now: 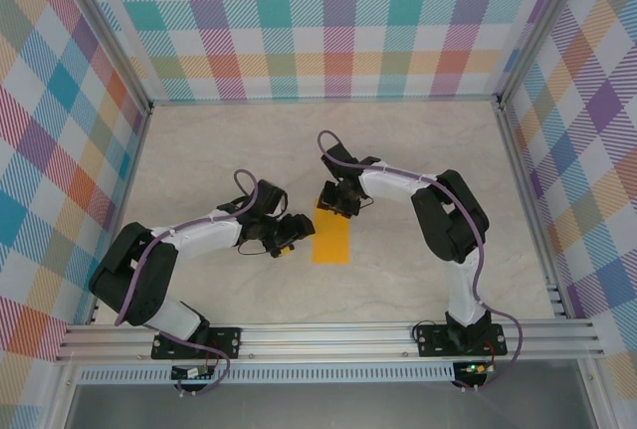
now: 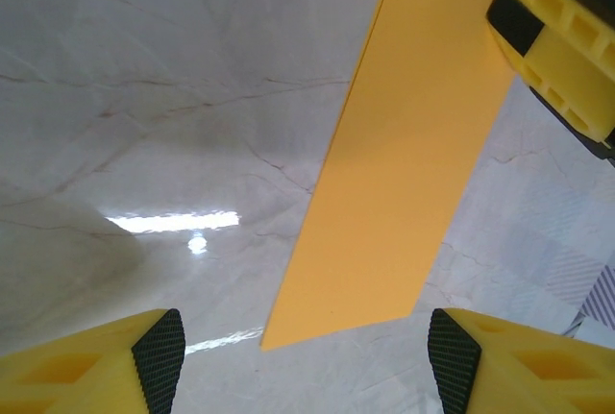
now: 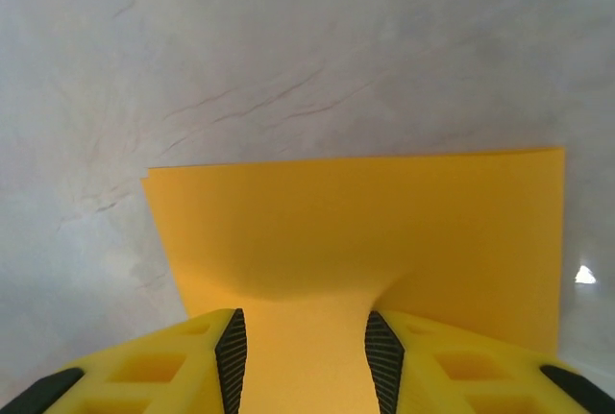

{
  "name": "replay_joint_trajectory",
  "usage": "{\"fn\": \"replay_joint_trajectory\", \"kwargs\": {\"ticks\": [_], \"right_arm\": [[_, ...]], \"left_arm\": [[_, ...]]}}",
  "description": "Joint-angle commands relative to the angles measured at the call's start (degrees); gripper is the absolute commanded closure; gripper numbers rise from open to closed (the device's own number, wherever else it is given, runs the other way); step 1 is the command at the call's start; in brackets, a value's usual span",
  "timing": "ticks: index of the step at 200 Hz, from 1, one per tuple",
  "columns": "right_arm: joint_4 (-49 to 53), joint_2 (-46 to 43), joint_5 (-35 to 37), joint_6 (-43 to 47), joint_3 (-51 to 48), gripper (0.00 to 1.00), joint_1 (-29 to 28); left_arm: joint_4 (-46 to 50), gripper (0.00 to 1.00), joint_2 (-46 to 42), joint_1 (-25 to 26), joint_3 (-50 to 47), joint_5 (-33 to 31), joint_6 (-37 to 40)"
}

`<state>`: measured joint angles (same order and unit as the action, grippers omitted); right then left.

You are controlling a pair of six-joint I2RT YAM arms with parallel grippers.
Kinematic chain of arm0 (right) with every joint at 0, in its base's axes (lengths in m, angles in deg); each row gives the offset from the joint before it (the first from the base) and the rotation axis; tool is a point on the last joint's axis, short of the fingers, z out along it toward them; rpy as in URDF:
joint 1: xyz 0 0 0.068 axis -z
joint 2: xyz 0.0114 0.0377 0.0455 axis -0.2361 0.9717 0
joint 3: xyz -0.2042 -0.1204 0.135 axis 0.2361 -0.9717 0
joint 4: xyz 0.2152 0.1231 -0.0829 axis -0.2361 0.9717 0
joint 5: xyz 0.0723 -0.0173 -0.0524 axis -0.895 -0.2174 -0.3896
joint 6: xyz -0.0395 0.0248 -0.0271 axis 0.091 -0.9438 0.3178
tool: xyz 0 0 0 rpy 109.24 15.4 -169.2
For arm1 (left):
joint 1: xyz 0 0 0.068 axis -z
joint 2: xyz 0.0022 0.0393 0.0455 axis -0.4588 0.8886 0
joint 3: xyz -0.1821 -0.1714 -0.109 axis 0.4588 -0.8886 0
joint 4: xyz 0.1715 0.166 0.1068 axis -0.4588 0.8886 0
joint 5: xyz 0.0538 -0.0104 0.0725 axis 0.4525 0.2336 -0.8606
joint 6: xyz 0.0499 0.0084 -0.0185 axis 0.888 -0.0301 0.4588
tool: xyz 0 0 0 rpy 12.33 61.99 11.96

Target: Fold a paper plane with a square sheet of paper (pick it up from the middle)

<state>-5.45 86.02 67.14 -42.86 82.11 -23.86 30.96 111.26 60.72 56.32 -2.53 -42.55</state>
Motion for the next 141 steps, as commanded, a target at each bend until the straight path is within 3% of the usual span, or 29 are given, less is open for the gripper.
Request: {"fn": "replay_joint_trajectory", "kwargs": {"ticks": [1,50,141], "right_arm": [[3.49,0.85,5.27,-6.01,-3.61,0.58,1.20],[3.44,1.92,3.83,-6.11,-3.87,0.58,1.66],[2.34,2.72,2.68,-6.45,-5.43,0.59,2.54]], "left_arm": [[-2.50,0.30,1.31,1.73,0.06,2.21,-2.51],[-0.65,0.31,4.06,3.40,2.20,2.27,-3.04],[12.02,0.34,9.34,7.30,9.71,-2.38,0.99]]}}
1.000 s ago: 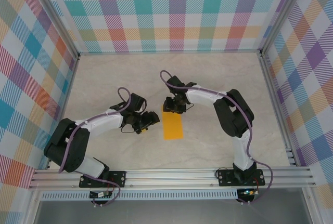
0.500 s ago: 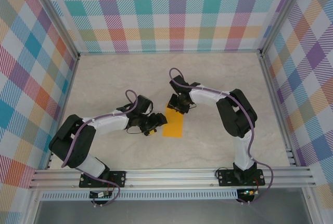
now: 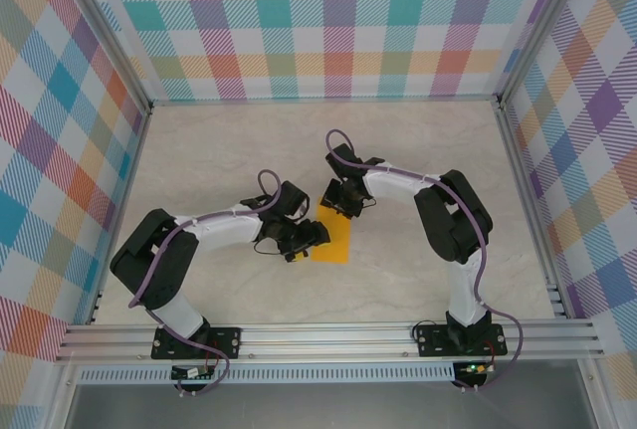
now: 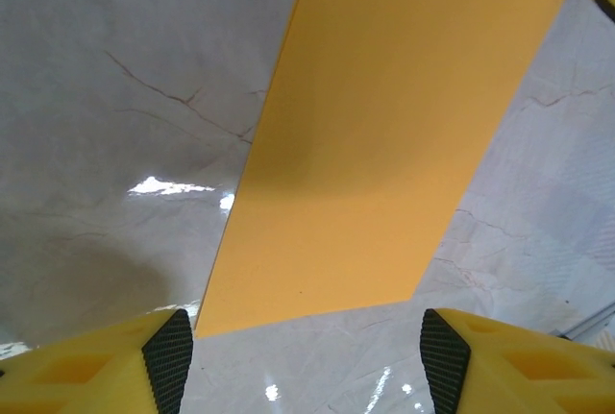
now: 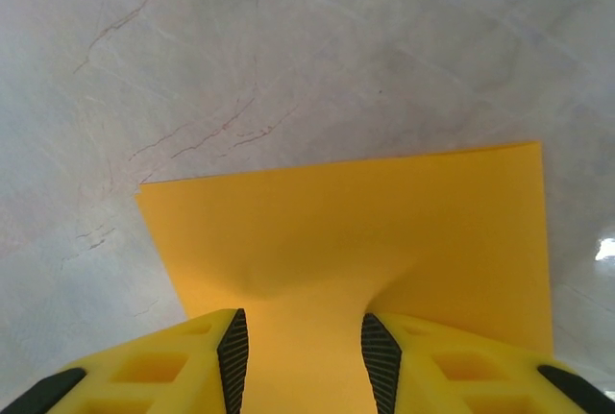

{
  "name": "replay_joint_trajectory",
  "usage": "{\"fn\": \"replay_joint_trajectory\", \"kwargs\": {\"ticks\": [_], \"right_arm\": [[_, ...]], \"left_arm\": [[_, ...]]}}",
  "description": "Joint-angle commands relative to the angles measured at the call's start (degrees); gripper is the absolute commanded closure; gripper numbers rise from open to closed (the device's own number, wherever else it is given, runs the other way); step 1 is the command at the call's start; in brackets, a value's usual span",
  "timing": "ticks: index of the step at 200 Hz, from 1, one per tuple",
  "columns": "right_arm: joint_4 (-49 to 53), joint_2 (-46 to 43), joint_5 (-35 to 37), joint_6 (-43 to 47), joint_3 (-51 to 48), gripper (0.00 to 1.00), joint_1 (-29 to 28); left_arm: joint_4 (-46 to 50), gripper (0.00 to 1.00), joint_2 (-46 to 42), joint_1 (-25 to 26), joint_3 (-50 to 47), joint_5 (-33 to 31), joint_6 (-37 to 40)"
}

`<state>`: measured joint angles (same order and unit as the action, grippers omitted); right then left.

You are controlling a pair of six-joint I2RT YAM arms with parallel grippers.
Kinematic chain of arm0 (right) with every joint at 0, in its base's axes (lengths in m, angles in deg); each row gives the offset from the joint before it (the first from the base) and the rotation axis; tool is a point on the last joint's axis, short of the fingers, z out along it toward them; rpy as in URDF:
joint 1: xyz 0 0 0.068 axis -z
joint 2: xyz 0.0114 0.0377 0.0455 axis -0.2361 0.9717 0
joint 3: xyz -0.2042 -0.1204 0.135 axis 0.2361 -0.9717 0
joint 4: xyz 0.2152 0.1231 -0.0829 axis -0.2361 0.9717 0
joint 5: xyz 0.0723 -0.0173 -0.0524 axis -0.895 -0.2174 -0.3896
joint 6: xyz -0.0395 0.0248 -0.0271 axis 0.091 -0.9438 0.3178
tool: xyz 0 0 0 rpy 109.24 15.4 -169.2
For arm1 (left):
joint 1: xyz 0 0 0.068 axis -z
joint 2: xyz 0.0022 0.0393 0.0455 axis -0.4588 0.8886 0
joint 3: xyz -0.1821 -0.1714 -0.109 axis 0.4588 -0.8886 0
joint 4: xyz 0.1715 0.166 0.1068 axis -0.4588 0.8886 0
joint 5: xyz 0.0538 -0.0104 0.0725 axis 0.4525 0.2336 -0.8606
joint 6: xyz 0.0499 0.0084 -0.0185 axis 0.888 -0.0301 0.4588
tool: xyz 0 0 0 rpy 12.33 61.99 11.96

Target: Fold a paper plane with a square sheet of paper (pick it up from the middle)

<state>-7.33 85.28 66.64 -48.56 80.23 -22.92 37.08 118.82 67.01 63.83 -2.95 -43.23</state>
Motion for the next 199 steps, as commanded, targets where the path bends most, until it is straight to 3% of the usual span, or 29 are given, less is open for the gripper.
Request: {"fn": "replay_joint_trajectory", "kwargs": {"ticks": [1,199], "right_arm": [[4.14,3.48,3.18,-0.75,-3.60,0.60,1.64],[1.78,6.05,0.37,-0.31,-5.20,0.60,2.71]], "left_arm": [[6.03,0.34,1.79,1.04,2.22,-1.96,1.67],[11.12,0.40,7.65,4.79,10.35,-3.10,3.00]]}}
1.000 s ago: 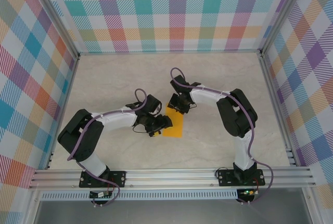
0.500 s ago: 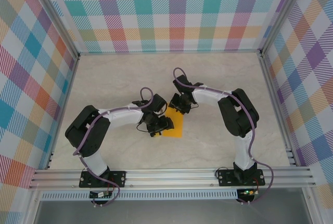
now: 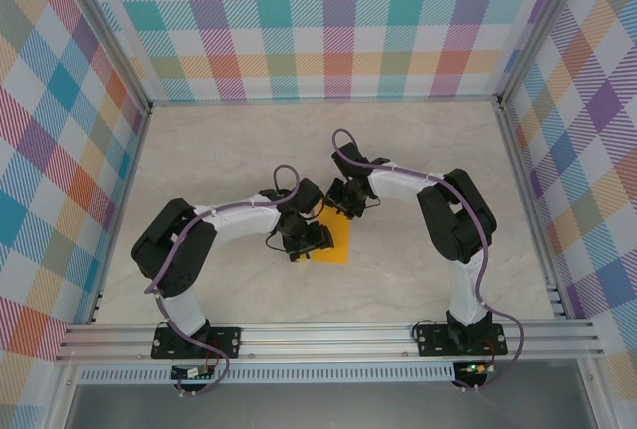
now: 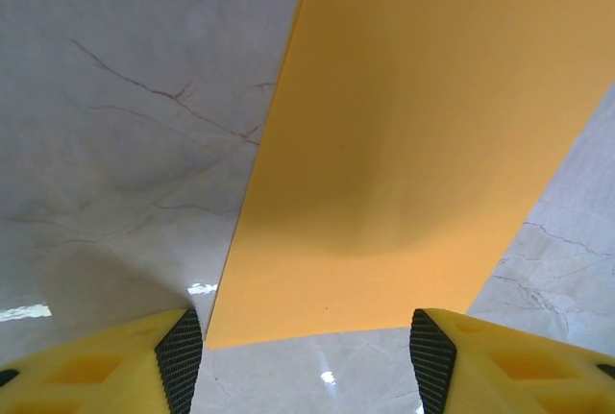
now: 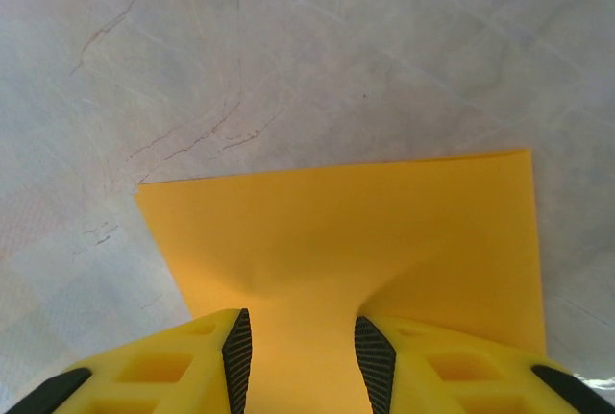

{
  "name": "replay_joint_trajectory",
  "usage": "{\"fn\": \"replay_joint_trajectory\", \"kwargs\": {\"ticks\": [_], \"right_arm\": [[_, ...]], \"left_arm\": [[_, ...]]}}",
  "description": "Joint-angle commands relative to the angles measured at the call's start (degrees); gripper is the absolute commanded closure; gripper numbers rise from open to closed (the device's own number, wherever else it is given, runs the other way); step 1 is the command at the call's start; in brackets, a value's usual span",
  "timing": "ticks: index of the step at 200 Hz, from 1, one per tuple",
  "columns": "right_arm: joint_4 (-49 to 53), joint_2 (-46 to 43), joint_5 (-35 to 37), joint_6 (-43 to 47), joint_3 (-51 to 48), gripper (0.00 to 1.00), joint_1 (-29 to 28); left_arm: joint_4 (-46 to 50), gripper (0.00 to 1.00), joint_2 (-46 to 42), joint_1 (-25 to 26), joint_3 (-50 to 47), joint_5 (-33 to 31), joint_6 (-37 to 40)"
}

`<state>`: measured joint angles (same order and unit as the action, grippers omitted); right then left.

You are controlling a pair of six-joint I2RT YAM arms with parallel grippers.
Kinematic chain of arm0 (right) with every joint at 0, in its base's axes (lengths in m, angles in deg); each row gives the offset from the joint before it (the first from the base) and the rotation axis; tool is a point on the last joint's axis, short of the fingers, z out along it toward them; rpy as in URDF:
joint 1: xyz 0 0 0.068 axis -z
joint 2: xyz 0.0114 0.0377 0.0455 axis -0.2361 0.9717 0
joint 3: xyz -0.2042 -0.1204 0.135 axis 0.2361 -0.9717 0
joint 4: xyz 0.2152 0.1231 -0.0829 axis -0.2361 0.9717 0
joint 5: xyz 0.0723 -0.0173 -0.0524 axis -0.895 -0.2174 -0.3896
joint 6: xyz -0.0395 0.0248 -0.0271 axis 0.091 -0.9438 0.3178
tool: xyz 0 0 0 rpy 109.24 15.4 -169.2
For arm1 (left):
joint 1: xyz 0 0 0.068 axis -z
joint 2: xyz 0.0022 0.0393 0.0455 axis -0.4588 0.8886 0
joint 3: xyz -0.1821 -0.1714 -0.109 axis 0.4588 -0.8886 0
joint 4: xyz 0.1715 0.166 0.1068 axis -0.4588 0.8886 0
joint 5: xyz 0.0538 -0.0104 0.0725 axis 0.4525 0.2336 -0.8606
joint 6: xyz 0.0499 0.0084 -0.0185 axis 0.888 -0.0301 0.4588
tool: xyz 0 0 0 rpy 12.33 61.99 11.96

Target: Fold a paper plane with a square sheet of paper (pick it up from the middle)

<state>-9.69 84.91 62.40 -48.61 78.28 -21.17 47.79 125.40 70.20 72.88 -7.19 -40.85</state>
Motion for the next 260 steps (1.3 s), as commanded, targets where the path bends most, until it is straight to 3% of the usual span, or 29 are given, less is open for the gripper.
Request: {"fn": "replay_joint_trajectory", "kwargs": {"ticks": [1,164,231,260], "right_arm": [[4.14,6.38,4.61,-0.27,-3.23,0.60,0.97],[4.18,7.37,4.17,0.03,-3.91,0.61,1.30],[4.10,7.32,4.08,0.08,-4.27,0.61,1.61],[3.97,7.47,4.02,0.13,-4.27,0.61,1.63]], "left_arm": [[0.38,0.40,1.05,1.59,1.30,1.14,0.61],[0.05,0.43,5.20,1.73,5.53,-1.14,2.43],[0.69,0.56,1.17,1.60,6.31,-3.27,3.63],[0.81,0.58,0.33,1.58,6.65,-2.29,3.44]]}}
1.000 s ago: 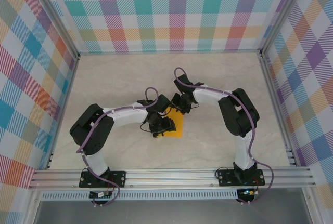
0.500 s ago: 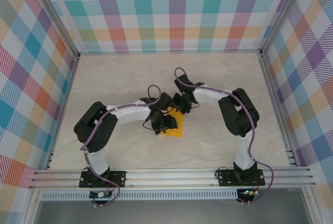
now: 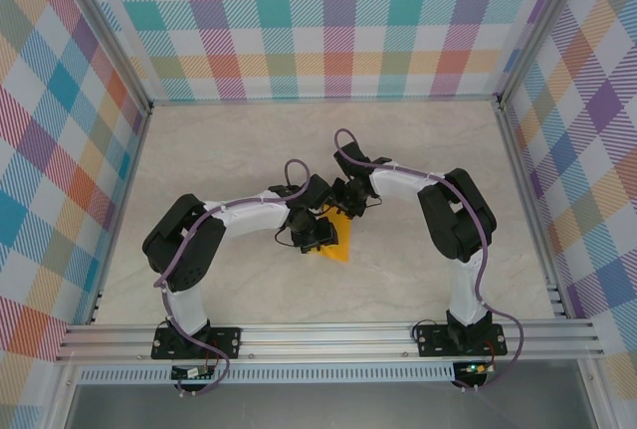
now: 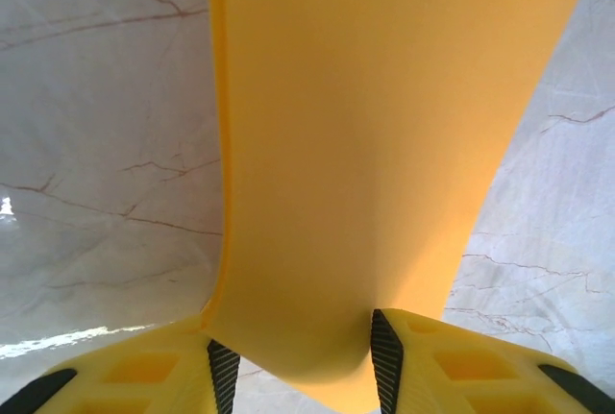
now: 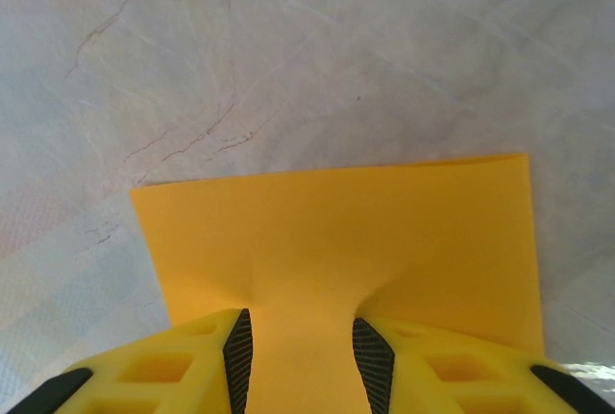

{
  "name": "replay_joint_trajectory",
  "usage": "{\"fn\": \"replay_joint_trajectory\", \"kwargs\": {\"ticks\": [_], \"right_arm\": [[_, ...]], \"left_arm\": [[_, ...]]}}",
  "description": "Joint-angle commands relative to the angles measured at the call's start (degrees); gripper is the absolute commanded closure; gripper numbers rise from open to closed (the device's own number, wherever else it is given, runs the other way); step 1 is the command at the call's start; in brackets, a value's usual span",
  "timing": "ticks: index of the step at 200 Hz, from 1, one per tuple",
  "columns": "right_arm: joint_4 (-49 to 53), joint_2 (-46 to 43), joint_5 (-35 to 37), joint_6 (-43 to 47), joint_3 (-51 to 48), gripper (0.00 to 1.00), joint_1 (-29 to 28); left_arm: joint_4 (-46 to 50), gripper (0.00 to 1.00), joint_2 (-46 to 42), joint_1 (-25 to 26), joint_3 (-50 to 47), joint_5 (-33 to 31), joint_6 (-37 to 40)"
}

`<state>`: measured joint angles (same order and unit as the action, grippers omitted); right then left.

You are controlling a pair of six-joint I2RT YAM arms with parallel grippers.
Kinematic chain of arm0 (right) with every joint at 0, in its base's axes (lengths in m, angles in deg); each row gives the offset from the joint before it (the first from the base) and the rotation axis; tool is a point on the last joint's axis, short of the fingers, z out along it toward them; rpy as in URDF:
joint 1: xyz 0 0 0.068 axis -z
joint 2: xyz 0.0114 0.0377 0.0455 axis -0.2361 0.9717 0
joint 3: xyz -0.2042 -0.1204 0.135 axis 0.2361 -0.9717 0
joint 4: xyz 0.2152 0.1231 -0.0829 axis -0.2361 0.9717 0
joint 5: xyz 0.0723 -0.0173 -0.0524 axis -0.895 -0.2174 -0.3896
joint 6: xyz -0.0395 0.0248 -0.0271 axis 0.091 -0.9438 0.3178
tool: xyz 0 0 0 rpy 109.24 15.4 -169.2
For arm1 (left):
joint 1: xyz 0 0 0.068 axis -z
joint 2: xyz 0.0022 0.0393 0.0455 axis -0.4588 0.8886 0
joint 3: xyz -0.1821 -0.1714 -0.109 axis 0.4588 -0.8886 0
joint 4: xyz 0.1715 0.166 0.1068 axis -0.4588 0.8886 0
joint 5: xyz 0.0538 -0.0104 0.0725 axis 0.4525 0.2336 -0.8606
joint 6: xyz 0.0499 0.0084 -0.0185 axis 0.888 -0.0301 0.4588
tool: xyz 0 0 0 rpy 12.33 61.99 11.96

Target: Fold a paper plane with a square sheet of paper (pick it up from the middle)

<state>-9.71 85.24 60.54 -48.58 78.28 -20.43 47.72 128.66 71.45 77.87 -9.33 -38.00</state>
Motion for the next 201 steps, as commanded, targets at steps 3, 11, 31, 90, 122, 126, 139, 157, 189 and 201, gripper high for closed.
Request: {"fn": "replay_joint_trajectory", "kwargs": {"ticks": [3,11,31,90,122,126,139,157,189,201], "right_arm": [[3.99,7.15,5.85,0.07,-4.27,0.61,0.94],[3.99,7.15,5.77,0.14,-4.27,0.61,0.95],[3.99,7.12,5.78,0.15,-4.27,0.61,0.95],[4.07,7.24,5.68,0.33,-4.31,0.61,0.92],[3.99,7.24,5.69,0.33,-4.27,0.61,0.93],[3.99,7.32,5.68,0.35,-4.22,0.61,0.94],[4.06,7.33,5.67,0.41,-4.10,0.61,0.95],[4.08,7.35,5.66,0.50,-3.94,0.61,0.95],[4.09,7.55,5.59,0.50,-3.91,0.61,0.93],[4.09,7.69,5.59,0.52,-3.83,0.61,0.95]], "left_arm": [[0.91,0.58,-3.03,0.33,1.70,-0.14,0.59],[1.19,0.58,-3.19,0.41,1.90,-0.14,0.58],[1.07,0.58,-3.72,0.35,2.12,0.06,0.61],[1.21,0.65,-4.14,-0.31,2.46,2.18,0.97],[4.90,0.65,-4.34,-0.45,2.55,1.55,2.01],[5.34,0.65,-4.42,-0.49,2.51,1.53,2.28],[6.10,0.63,-4.51,-0.56,2.14,1.81,2.90],[5.89,0.62,-5.20,-0.68,1.68,2.61,3.14],[5.69,0.60,-5.99,-0.90,1.96,3.09,3.42],[5.66,0.60,-6.07,-0.94,2.20,3.27,3.57]]}}
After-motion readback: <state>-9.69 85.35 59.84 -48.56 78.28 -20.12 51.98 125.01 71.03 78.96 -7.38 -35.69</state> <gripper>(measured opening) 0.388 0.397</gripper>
